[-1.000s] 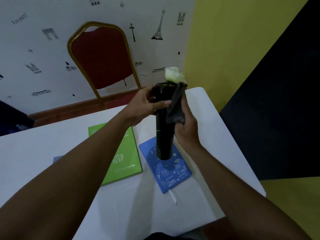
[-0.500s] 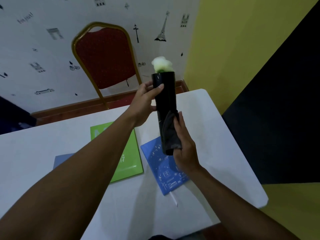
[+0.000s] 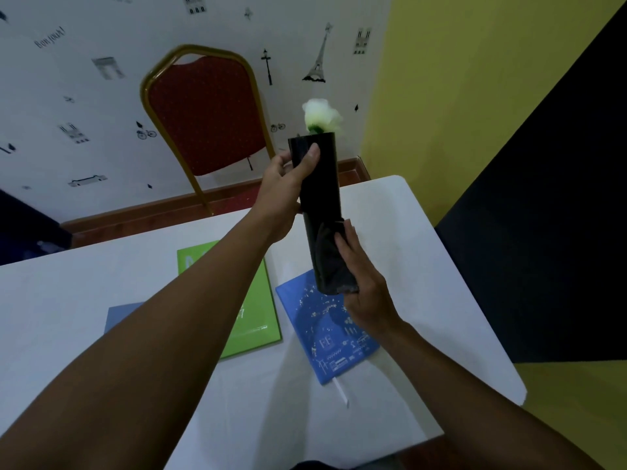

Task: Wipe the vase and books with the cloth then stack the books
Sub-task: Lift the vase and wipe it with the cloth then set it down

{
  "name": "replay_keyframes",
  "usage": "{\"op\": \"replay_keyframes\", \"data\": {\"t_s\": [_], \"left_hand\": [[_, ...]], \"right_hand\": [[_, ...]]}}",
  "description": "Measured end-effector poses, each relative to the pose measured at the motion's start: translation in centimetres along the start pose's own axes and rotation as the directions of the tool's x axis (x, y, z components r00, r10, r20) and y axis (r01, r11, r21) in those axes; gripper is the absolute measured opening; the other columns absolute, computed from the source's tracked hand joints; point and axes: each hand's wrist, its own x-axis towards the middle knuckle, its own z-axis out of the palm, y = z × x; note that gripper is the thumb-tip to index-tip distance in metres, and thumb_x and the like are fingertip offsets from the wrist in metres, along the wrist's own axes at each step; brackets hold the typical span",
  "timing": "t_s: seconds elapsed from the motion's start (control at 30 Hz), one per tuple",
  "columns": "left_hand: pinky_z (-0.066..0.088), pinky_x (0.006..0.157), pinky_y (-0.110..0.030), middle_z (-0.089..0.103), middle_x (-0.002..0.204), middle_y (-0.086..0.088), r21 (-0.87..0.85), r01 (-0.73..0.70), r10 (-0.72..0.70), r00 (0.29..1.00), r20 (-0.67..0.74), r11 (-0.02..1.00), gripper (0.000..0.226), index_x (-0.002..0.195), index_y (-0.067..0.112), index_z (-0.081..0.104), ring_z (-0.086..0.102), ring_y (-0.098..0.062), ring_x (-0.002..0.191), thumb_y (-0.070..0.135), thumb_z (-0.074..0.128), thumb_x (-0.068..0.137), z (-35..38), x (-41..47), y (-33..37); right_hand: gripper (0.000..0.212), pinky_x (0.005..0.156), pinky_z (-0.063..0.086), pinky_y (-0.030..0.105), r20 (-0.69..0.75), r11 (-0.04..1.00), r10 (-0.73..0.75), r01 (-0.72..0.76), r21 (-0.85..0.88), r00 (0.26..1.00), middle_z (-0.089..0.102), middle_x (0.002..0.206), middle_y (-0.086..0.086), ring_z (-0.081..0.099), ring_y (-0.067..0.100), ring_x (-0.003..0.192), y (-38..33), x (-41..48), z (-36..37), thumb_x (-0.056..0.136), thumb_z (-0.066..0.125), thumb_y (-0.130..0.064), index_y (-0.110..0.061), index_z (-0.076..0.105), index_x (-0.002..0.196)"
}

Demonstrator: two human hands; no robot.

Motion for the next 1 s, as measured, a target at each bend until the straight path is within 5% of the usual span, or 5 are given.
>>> {"op": "replay_keyframes", "data": {"t_s": [0.27,0.43,0.57,0.77,1.0], "left_hand": [[0.056,0.093,-0.057,0.064,0.136,0.001,0.12,0.047,-0.071,0.978,0.198,0.992,0.041,0.14,0.024,0.054,0.061,-0.014,0.124,0.043,0.05,0.104,0.7,-1.3,-0.7],[0.058,0.095,-0.038,0.067,0.126,0.0,0.172,-0.077,0.055,0.99,0.128,0.982,0.039,0.137,0.02,0.054,0.068,-0.006,0.11,0.041,0.038,0.108,1.4,-1.2,-0.9],[0.05,0.105,-0.053,0.065,0.126,-0.019,0.101,-0.09,0.089,0.996,0.015,0.991,0.044,0.13,0.01,0.057,0.063,-0.032,0.119,0.043,0.037,0.107,1.5,-0.8,-1.4],[0.054,0.102,-0.048,0.065,0.124,-0.012,0.065,-0.068,0.07,0.997,-0.034,0.996,0.046,0.135,0.011,0.053,0.064,-0.027,0.117,0.044,0.037,0.107,1.0,-0.3,-1.3],[0.052,0.103,-0.039,0.07,0.126,-0.007,0.18,-0.063,0.031,0.984,0.173,0.982,0.051,0.131,0.014,0.062,0.067,-0.018,0.117,0.052,0.044,0.103,2.9,-1.3,-1.9]], "right_hand": [[0.081,0.106,0.051,0.029,-0.243,0.965,0.231,-0.19,0.18,0.942,0.054,0.151,0.013,0.057,0.024,0.133,-2.7,8.7,-3.0,0.082,0.042,0.005,-0.021,0.033,0.158],[0.082,0.117,0.04,0.026,-0.228,0.98,0.144,-0.108,0.165,0.963,0.029,0.167,0.007,0.034,0.01,0.151,-3.7,8.8,-2.9,0.081,0.041,0.018,-0.014,0.035,0.157],[0.07,0.124,0.028,0.03,-0.131,0.992,0.054,-0.038,0.123,0.99,0.019,0.169,0.015,0.014,0.026,0.158,-3.3,4.9,-0.5,0.088,0.047,0.019,0.0,0.036,0.155],[0.078,0.118,0.037,0.054,0.062,0.994,0.049,-0.054,0.09,0.997,0.019,0.17,0.013,0.018,0.03,0.157,-0.2,-4.3,2.1,0.087,0.057,0.027,-0.002,0.033,0.156],[0.075,0.12,0.029,0.02,-0.301,0.984,0.154,-0.118,0.135,0.941,0.025,0.166,0.017,0.021,0.008,0.155,-2.1,3.0,-0.6,0.085,0.045,0.023,-0.001,0.034,0.155]]}}
